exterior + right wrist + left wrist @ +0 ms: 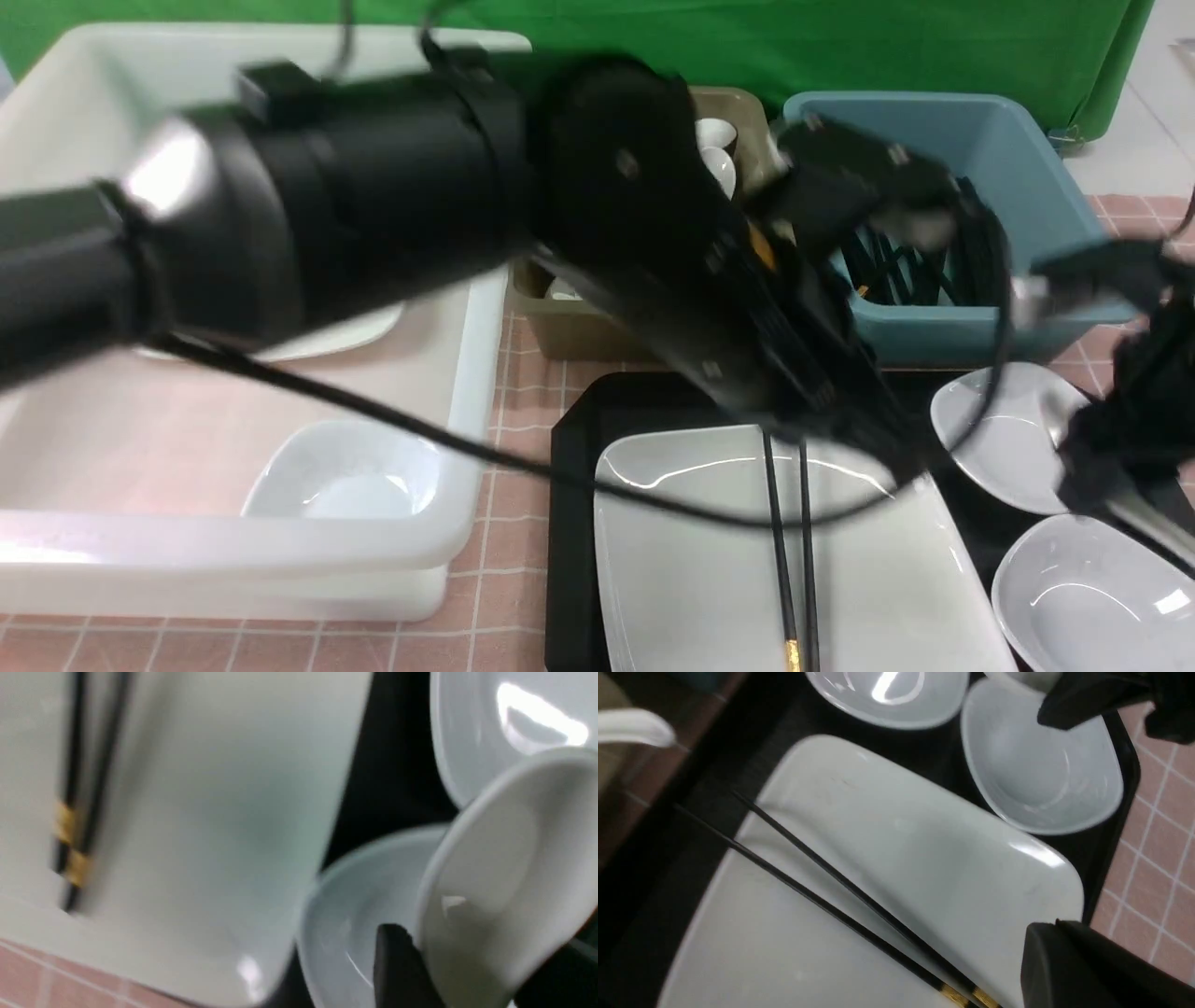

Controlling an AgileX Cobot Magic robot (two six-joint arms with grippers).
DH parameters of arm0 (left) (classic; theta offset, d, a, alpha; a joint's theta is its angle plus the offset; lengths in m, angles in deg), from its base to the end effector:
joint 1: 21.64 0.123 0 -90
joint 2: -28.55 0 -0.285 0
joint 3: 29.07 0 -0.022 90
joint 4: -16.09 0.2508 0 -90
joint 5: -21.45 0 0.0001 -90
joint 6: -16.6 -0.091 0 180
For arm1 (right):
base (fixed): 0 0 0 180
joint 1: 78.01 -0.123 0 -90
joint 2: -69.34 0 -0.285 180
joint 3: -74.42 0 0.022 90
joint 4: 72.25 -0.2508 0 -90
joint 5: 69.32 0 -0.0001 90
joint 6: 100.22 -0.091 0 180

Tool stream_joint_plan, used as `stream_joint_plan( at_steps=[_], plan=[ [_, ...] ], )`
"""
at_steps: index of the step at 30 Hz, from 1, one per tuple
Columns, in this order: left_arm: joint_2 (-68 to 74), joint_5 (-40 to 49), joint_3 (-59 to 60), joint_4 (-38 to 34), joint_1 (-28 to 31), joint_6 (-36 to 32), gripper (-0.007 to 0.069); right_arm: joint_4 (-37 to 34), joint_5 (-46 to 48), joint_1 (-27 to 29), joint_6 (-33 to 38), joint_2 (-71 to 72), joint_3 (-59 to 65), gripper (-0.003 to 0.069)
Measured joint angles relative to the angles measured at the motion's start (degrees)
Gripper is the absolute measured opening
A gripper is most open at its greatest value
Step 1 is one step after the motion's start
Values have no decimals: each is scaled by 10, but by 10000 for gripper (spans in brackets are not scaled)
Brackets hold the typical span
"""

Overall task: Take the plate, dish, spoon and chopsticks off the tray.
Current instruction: Use the right arm to grab a soup spoon from the plate, then use the right arm to put the soup spoon into the small storage box in the middle

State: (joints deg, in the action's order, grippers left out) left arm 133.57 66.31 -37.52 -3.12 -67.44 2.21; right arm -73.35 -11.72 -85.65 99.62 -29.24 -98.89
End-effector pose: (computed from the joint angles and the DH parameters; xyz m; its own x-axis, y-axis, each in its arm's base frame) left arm 0.2516 -0.2890 0.3238 -0.5252 0.5526 -0.6472 0.8066 0.5657 -0.1714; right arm 0.3140 0.0436 0.2730 -0.8488 -0.4465 -0.2833 -0.4422 0.8931 -0.0825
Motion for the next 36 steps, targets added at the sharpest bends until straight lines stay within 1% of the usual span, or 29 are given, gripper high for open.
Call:
stream_joint_plan(
  at_steps=[1,4,5,7,9,13,14,15,16,19,22,23,26,30,34,36],
  plan=[
    [-9,-5,-14,1,26,0,-6,-66,-23,0,4,11,-36,366],
    [-23,-13,-29,2,69,0,-6,-173,-64,0,27,6,-99,366],
    [-28,-17,-32,3,89,0,-6,-219,-78,-3,39,-2,-129,366],
    [-34,-20,-32,5,116,0,-6,-267,-96,-12,60,-32,-176,366],
    [-36,-20,-32,5,140,0,-6,-293,-117,-30,68,-76,-229,366],
    [-36,-2,-32,2,162,0,-5,-304,-158,-63,63,-162,-314,366],
    [-36,10,-32,2,164,0,-5,-305,-184,-76,51,-206,-346,366],
    [-36,12,-32,2,164,0,-5,-306,-191,-77,48,-211,-355,366],
    [-36,27,-32,0,164,0,-5,-306,-219,-89,25,-256,-388,366],
    [-36,56,-32,-3,164,0,-5,-306,-256,-98,-1,-314,-437,366],
    [-36,89,-32,-3,164,10,-5,-308,-271,-100,-27,-359,-466,378],
    [-36,90,-32,-3,164,12,-5,-308,-271,-100,-28,-361,-468,383],
    [-36,108,-32,-3,164,18,-5,-307,-266,-100,-49,-380,-476,461],
    [-36,113,-32,-2,148,27,-5,-306,-250,-100,-53,-366,-479,512],
    [-36,113,-32,-1,118,40,-5,-300,-225,-98,-53,-332,-480,515],
    [-36,113,-32,7,88,62,-5,-272,-179,-94,-53,-296,-480,483]
  ],
)
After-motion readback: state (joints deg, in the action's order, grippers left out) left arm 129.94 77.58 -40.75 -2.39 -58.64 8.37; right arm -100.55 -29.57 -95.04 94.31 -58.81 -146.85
